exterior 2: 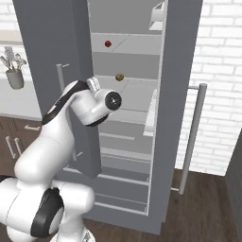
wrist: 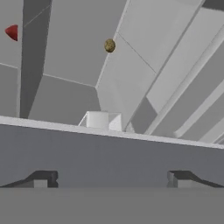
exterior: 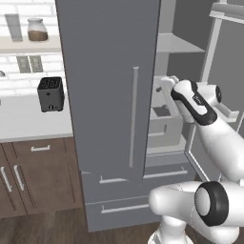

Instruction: Take the strawberry from the fridge and place it on top of the pancake, located on the dining counter.

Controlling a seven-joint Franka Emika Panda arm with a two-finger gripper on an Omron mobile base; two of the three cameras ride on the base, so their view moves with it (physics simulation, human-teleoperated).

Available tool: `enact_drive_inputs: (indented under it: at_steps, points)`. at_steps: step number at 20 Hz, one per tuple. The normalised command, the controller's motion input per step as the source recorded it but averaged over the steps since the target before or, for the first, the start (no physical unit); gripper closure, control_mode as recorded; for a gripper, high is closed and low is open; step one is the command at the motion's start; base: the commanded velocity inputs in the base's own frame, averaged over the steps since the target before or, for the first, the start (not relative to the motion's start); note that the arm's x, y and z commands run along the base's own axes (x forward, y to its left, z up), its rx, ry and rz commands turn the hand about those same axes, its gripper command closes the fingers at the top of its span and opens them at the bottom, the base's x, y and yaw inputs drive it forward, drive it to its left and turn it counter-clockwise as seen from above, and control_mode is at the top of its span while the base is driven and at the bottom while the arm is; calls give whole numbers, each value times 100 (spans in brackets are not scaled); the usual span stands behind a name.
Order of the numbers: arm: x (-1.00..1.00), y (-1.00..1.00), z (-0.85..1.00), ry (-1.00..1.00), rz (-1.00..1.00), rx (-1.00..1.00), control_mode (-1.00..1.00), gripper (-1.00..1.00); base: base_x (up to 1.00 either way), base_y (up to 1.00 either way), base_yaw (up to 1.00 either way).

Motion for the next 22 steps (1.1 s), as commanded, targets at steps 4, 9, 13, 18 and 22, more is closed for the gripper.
enact_drive_inputs:
  at_steps: [4,9,13,18,22]
  points:
    - [31,24,0,1,0,4,-100,-100,0,0,0]
    - [5,21,0,0,0,4,-100,-100,0,0,0]
    - [-19,30,0,0,0,2,-100,-100,0,0,0]
    - [-16,40,0,0,3,0,-100,-100,0,0,0]
    - [-40,66,-2,0,16,0,-100,-100,0,0,0]
